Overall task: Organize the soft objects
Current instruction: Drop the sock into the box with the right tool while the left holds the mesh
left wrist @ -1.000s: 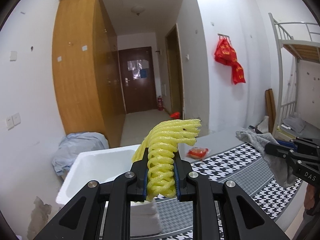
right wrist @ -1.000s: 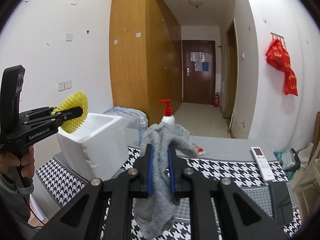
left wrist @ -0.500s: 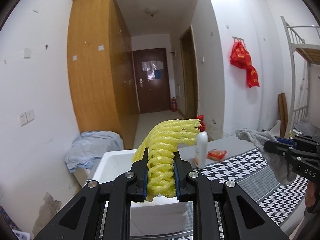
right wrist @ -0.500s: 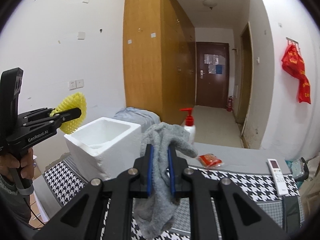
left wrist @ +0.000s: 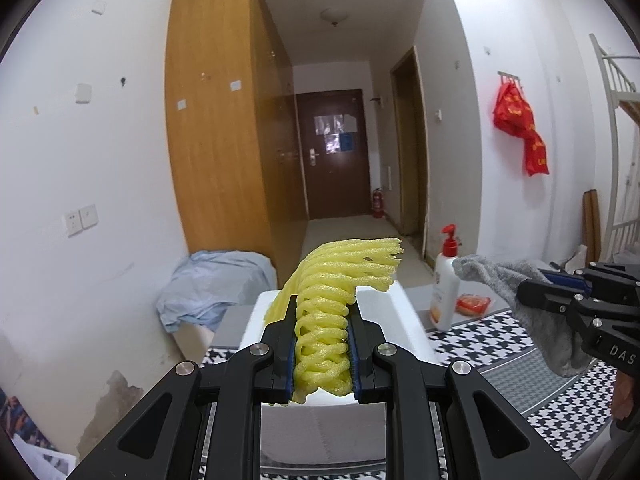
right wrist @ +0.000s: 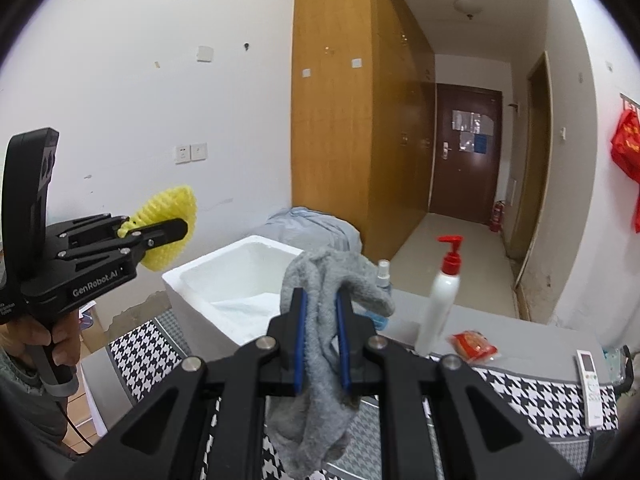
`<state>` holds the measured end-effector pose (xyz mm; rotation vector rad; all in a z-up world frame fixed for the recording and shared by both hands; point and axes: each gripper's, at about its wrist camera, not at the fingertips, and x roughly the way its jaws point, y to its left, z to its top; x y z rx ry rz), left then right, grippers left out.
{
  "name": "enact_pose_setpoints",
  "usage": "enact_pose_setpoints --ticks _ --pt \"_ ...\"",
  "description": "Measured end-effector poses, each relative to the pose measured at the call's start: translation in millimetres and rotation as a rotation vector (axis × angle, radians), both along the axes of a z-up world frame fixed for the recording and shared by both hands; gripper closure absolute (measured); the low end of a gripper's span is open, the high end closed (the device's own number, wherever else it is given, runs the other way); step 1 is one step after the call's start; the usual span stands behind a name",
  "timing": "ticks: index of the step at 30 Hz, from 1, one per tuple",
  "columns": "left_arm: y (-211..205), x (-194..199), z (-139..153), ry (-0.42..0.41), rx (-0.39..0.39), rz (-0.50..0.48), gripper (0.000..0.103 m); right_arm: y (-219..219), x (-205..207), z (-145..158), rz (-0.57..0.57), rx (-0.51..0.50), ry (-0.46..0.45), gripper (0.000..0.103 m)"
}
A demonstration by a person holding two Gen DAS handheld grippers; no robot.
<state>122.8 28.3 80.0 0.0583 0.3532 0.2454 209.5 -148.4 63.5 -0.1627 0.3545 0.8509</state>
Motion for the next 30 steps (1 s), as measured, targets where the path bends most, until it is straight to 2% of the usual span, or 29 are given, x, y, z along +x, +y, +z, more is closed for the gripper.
enact_pose_setpoints --ticks 20,24,30 --pt "28 5 -2 -0.001 0.006 0.076 0.082 73 4 10 0.119 -0.068 -0.018 0.086" --pt "34 7 -5 0.006 0.021 0.096 0.082 87 9 9 0.146 -0.063 0.01 0.086" --pt "41 9 -10 0.014 0.002 0.107 0.082 104 17 1 0.161 -0.09 0.041 0.086"
